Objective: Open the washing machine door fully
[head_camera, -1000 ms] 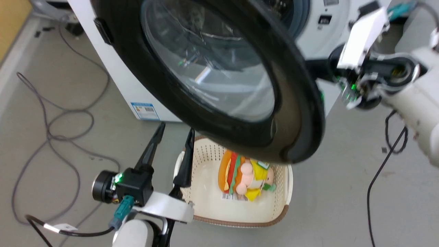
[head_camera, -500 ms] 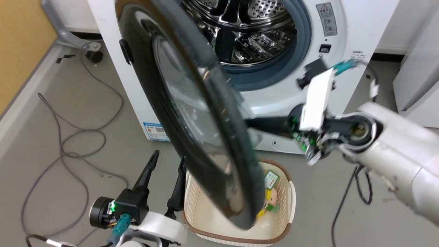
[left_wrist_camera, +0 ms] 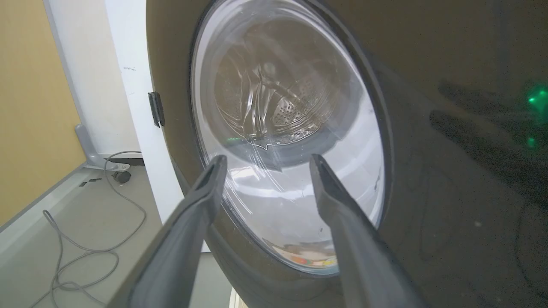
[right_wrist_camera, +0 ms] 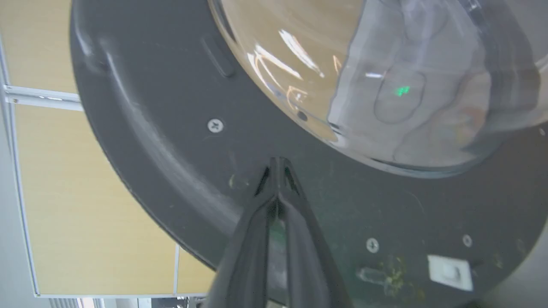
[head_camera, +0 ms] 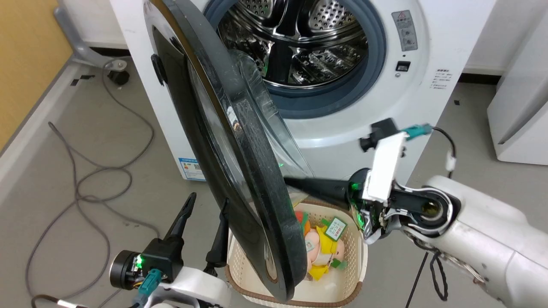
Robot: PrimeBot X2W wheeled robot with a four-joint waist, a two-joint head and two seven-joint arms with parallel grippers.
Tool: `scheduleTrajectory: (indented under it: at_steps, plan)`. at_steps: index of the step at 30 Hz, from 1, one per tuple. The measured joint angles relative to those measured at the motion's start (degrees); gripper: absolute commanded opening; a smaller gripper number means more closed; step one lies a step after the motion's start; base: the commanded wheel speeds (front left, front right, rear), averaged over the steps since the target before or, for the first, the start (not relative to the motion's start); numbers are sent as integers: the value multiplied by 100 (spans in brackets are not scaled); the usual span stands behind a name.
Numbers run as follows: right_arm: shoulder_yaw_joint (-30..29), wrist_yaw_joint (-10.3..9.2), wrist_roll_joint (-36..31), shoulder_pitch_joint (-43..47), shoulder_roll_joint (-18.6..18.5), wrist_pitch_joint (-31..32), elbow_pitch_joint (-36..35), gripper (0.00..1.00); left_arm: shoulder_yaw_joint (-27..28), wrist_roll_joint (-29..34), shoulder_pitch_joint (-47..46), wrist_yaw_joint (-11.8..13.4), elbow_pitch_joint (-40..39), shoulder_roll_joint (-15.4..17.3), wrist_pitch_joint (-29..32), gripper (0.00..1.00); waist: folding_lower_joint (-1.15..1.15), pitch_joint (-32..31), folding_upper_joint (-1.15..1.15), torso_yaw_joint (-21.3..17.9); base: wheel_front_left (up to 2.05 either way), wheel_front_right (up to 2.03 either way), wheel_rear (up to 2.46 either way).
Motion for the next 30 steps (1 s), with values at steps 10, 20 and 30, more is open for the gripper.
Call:
scheduleTrajectory:
  at_steps: [10, 20, 30]
  plan:
    - [-1856, 1, -476, 1945, -408, -2348, -1228, 100, 5, -18, 94, 4, 55, -3, 0, 100, 0, -97, 0, -178, 0, 0, 0]
    - [-3505, 1, -1484, 4413, -582, -3466, -1782, 100, 75, -62, 157, 8, 193, -3, 0, 100, 0, -337, 0, -301, 0, 0, 0]
    - [-6608, 1, -6005, 5698, 808, -3473, -494, 100, 148, -68, 275, 7, 259, -4, 0, 100, 0, -482, 0, -327, 0, 0, 0]
